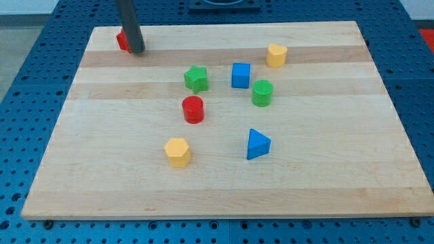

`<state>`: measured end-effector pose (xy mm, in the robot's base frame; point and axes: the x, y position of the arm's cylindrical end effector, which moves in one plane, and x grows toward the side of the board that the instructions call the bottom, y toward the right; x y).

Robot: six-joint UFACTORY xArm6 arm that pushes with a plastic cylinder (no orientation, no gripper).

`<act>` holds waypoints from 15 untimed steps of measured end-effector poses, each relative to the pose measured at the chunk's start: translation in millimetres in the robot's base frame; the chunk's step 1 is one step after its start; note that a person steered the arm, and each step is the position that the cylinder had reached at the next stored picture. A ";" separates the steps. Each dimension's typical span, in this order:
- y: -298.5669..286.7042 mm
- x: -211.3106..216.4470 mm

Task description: Move the green circle to the top center of the board

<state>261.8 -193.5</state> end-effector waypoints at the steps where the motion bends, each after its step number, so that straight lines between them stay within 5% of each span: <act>1: -2.0 -6.1; 3: -27.6 -19.7; 9: 74.4 -0.2; 13: 43.9 100.1; 15: 58.7 113.4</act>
<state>375.1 -134.8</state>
